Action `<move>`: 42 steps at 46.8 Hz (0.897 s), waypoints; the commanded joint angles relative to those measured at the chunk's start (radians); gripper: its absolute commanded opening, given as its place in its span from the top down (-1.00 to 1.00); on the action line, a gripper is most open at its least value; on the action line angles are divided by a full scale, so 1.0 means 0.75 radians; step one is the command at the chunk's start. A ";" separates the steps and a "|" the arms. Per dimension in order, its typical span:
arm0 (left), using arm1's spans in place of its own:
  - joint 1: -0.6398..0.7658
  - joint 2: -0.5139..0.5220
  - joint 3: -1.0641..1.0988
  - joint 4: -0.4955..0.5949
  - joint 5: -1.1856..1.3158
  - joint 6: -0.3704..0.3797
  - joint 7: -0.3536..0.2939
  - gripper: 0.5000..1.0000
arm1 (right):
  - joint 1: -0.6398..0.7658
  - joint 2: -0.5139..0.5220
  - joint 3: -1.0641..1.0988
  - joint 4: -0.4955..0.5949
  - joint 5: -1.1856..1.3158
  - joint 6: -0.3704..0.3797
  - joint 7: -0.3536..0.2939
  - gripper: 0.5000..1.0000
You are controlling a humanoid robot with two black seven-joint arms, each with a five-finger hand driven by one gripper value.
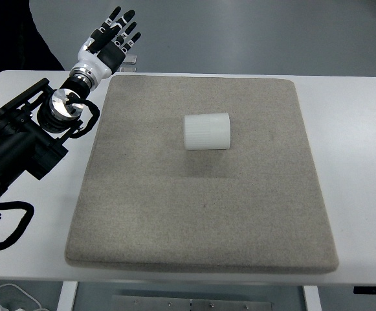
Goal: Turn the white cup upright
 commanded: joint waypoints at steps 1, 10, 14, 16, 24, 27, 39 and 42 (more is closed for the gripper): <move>0.000 0.001 0.001 0.001 0.001 0.000 0.000 -0.98 | 0.000 0.000 0.000 -0.002 0.000 0.000 0.000 -0.72; 0.000 0.001 0.001 0.011 0.001 0.000 0.000 -0.98 | 0.000 0.000 0.000 -0.002 0.000 0.000 0.000 -0.72; -0.008 0.001 0.013 0.050 0.001 -0.002 0.000 -0.98 | 0.000 0.000 0.000 0.000 0.000 0.000 0.000 -0.72; -0.012 0.001 0.011 0.064 0.001 -0.008 0.000 -0.98 | 0.000 0.000 0.000 0.000 0.000 0.000 0.002 -0.72; -0.018 0.013 0.020 0.077 0.001 -0.004 0.002 -0.98 | 0.000 0.000 0.000 -0.002 0.000 0.000 0.000 -0.72; -0.018 0.022 0.022 0.097 0.005 -0.025 0.000 -0.98 | 0.000 0.000 0.000 0.000 0.000 0.000 0.000 -0.72; -0.077 0.011 0.130 0.101 0.066 -0.090 0.000 -0.98 | 0.000 0.000 0.000 0.000 0.000 0.000 0.000 -0.72; -0.108 0.011 0.157 0.101 0.109 -0.090 0.000 -0.98 | 0.000 0.000 0.000 0.000 0.000 0.000 0.000 -0.72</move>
